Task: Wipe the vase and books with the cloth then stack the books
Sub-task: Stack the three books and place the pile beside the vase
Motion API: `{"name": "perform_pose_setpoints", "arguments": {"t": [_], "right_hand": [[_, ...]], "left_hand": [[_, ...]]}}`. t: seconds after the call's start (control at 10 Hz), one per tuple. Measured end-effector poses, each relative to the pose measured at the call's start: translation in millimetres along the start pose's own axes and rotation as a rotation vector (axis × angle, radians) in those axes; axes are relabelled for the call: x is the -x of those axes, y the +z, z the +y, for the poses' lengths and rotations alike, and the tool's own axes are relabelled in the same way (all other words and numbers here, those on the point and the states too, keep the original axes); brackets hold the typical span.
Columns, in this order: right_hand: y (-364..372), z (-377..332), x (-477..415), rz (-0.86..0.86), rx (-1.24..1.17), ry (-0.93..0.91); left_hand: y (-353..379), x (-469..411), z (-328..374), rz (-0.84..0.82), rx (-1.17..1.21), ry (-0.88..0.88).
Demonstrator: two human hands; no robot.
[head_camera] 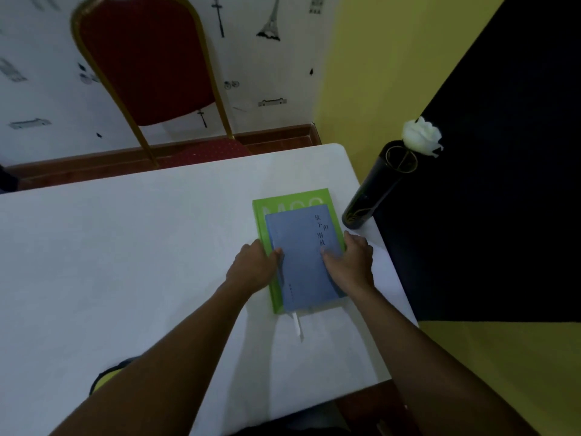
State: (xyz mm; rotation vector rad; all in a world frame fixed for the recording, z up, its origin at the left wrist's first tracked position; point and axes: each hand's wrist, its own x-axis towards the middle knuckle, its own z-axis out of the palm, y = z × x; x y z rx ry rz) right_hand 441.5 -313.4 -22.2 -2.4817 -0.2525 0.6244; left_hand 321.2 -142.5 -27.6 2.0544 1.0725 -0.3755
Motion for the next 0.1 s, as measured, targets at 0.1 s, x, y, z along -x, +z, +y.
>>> {"name": "perform_pose_setpoints", "arguments": {"t": [0.1], "right_hand": [[5.2,-9.7,16.2,0.116,0.027,-0.137]], "left_hand": [[-13.1,5.2,-0.5,0.032,-0.05,0.069]]}}
